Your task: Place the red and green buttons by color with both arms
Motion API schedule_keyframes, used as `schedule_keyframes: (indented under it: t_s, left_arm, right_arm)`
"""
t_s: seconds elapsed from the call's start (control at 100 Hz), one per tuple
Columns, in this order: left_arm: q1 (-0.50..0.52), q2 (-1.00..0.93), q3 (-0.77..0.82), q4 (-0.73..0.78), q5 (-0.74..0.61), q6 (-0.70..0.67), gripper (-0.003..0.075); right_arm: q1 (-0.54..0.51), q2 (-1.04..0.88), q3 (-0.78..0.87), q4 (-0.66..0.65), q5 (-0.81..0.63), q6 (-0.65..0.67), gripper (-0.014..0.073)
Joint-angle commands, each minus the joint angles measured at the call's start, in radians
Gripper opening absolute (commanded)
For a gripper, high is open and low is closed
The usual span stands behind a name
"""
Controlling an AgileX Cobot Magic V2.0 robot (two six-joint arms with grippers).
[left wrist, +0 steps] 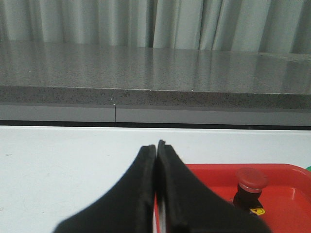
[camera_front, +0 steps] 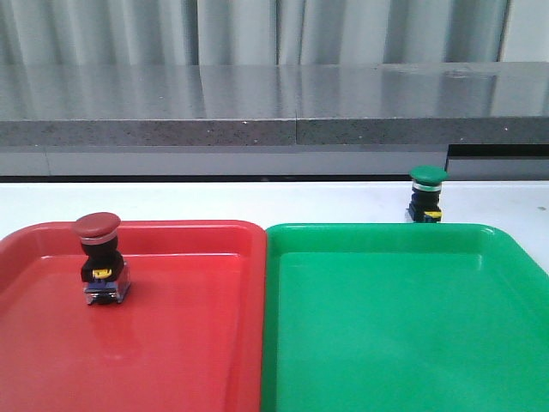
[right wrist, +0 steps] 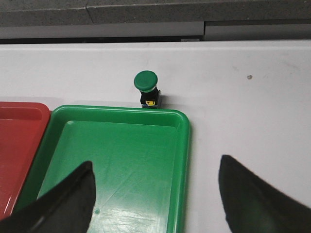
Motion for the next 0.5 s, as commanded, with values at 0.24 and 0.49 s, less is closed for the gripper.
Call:
schedule_keyframes:
  t_s: [0.24, 0.49]
  left_arm:
    - [0.001, -0.031, 0.042, -0.002, -0.084, -0.003, -0.0019]
    - [0.001, -0.031, 0.042, -0.002, -0.084, -0.003, -0.0019]
  right_arm:
    - [0.001, 0.290, -0.176, 0.019, -0.110, -0.046, 0.0539]
    - [0.063, 0.558, -0.359, 0.015, -0.113, -0.060, 0.0539]
